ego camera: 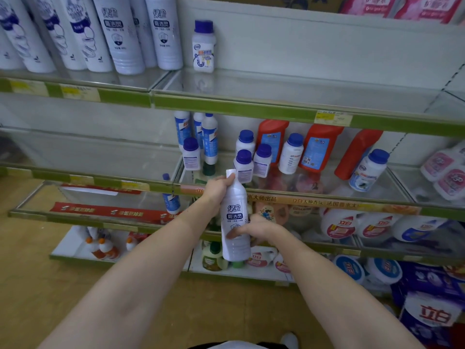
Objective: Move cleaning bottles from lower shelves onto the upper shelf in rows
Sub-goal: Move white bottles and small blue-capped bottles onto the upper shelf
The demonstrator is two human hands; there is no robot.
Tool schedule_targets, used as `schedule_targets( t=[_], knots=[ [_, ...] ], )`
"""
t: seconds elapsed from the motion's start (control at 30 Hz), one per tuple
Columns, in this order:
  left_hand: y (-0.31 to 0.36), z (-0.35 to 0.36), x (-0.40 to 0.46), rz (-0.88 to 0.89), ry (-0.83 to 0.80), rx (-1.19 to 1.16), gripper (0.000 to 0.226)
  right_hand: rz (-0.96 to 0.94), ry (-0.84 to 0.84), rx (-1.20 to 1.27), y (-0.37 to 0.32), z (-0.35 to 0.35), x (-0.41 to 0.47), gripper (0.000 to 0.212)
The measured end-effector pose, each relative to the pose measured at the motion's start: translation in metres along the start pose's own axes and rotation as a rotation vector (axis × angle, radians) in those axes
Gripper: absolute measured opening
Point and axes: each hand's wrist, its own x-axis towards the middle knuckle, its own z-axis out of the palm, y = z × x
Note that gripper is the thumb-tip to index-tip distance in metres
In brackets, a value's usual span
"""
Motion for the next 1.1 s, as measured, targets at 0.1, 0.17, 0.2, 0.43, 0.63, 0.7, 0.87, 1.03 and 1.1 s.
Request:
schedule_targets(
  t=[0.1, 0.17, 0.2, 0.43, 0.63, 0.7, 0.87, 1.03, 1.1],
  knots=[
    [0.017, -0.006, -0.006, 0.073, 0.023, -0.031, 0.039, -0.047, -0.005, -0.031, -0.018, -0.001, 0.002, 0.067],
    [0.026, -0.013, -0.008, 0.114, 0.034, -0.047, 0.03, -0.078, -0.002, -0.049, -0.031, -0.002, 0.001, 0.069],
    [0.031, -0.016, -0.01, 0.136, 0.04, -0.065, 0.035, -0.099, 0.0, -0.051, -0.038, -0.003, 0.0, 0.067],
    [0.085, -0.044, -0.04, 0.372, 0.038, -0.121, 0.023, -0.292, 0.026, -0.062, -0.096, -0.001, -0.006, 0.059],
    [0.142, -0.059, -0.07, 0.575, 0.073, -0.148, 0.014, -0.542, 0.099, -0.008, -0.154, 0.01, -0.018, 0.039],
    [0.161, -0.064, -0.077, 0.63, 0.097, -0.154, 0.011, -0.601, 0.111, -0.004, -0.174, 0.011, -0.026, 0.038],
    [0.206, -0.08, -0.094, 0.715, 0.098, -0.161, 0.011, -0.716, 0.205, 0.014, -0.221, 0.012, -0.037, 0.041],
    [0.254, -0.092, -0.102, 0.745, 0.089, -0.289, 0.018, -0.765, 0.371, 0.07, -0.259, 0.007, -0.04, 0.079],
    [0.274, -0.094, -0.102, 0.77, 0.091, -0.319, 0.022, -0.809, 0.441, 0.062, -0.272, 0.002, -0.043, 0.075]
  ],
)
